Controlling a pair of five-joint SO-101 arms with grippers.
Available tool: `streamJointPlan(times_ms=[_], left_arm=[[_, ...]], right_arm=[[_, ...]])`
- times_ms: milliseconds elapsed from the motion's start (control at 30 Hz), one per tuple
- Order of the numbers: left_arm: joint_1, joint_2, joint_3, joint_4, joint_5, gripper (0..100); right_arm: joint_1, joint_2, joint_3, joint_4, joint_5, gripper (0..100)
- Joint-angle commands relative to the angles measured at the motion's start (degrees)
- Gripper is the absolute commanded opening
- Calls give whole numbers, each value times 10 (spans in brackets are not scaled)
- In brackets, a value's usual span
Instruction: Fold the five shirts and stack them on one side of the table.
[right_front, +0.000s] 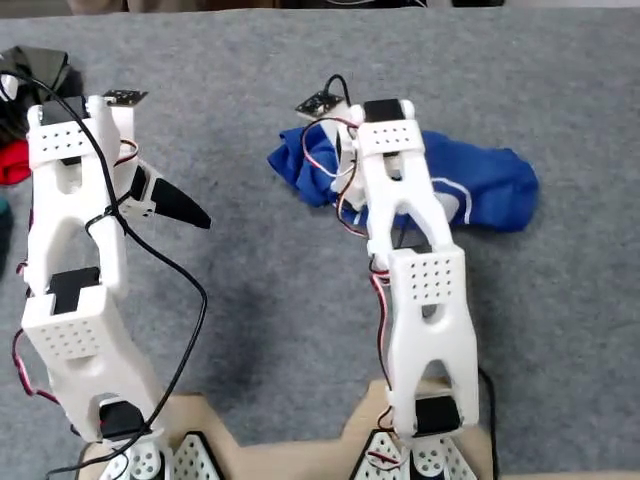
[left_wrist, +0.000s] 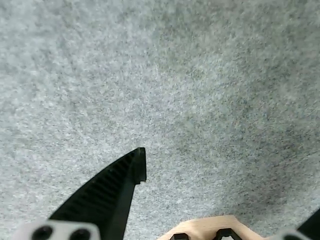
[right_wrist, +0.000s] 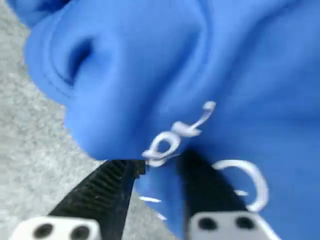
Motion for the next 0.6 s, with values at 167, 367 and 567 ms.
streamJointPlan(times_ms=[167, 367, 567], left_arm=[[0, -36, -3, 6, 3, 520], [-1, -36, -4, 6, 3, 520], [-6, -36, -5, 6, 3, 520]], right_arm=[[-28, 7, -173, 106, 4, 5], [-86, -51, -129, 105, -42, 5], [-145, -128, 21, 105, -57, 5]])
